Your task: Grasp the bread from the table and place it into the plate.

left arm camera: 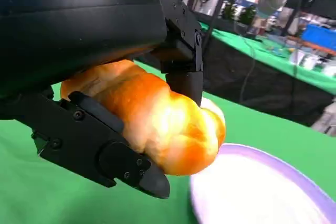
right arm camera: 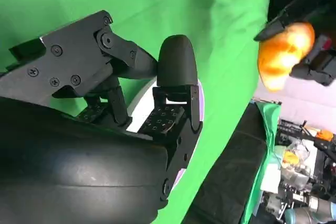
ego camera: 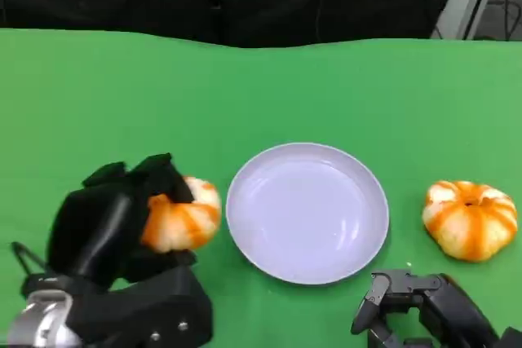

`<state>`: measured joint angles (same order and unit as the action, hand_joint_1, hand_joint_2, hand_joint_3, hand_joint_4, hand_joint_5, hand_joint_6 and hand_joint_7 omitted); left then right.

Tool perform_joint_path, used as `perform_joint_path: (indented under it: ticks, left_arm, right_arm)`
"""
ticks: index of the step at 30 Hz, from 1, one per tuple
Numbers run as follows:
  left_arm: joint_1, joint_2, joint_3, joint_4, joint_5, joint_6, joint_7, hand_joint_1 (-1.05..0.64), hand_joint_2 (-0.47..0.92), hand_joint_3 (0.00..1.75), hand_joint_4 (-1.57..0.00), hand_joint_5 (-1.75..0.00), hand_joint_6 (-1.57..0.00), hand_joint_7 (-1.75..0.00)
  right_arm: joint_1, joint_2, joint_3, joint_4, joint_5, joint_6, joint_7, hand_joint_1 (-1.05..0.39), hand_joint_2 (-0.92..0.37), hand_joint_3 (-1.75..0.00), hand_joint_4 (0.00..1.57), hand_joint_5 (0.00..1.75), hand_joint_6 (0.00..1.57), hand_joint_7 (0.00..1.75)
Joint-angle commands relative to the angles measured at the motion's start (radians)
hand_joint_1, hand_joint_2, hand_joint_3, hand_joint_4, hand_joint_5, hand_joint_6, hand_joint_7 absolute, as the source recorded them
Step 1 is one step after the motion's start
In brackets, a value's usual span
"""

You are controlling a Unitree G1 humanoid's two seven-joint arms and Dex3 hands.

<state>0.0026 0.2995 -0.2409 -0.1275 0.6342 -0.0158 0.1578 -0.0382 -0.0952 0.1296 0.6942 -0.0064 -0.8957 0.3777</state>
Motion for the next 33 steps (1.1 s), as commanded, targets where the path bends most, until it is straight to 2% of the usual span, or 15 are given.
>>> perform_joint_path:
  ticks: [1,8,15,22,26,33]
  left_arm:
    - [-0.048,-0.024,-0.014,0.028,0.003,-0.027,0.0,-0.05,0.77,0.0,-0.69,-1.75,-0.52,-1.75]
    - [-0.107,-0.075,-0.048,0.089,0.01,-0.041,0.002,-0.04,0.78,0.01,-0.68,-1.75,-0.52,-1.75]
    - [-0.199,-0.135,-0.1,0.194,0.008,-0.046,-0.009,-0.11,0.77,0.0,-0.67,-1.75,-0.49,-1.75]
    - [-0.296,-0.185,-0.103,0.368,-0.047,-0.078,-0.002,-0.04,0.78,0.01,-0.7,-1.75,-0.54,-1.75]
    - [-0.307,-0.187,-0.103,0.393,-0.05,-0.092,0.005,-0.03,0.78,0.01,-0.71,-1.75,-0.55,-1.75]
    - [-0.427,-0.226,-0.153,0.616,-0.044,-0.182,0.025,0.01,0.77,0.0,-0.68,-1.75,-0.54,-1.75]
  right_arm:
    - [-0.003,-0.006,-0.005,0.007,0.003,-0.003,-0.002,-0.13,-0.65,-0.89,0.82,1.46,0.87,1.11]
    - [-0.002,-0.002,-0.004,0.004,-0.002,0.0,-0.007,-0.13,-0.65,-0.9,0.82,1.46,0.86,1.12]
    - [0.003,0.005,-0.006,-0.004,-0.008,-0.003,-0.014,-0.14,-0.63,-0.93,0.8,1.47,0.84,1.13]
    - [0.004,0.007,-0.002,-0.005,-0.012,0.004,-0.016,-0.14,-0.64,-0.93,0.82,1.46,0.86,1.13]
    - [0.004,0.006,-0.001,-0.006,-0.013,0.005,-0.017,-0.14,-0.63,-0.93,0.82,1.46,0.86,1.13]
    - [0.001,0.005,-0.002,-0.002,-0.018,0.003,-0.021,-0.16,-0.62,-0.94,0.81,1.46,0.86,1.13]
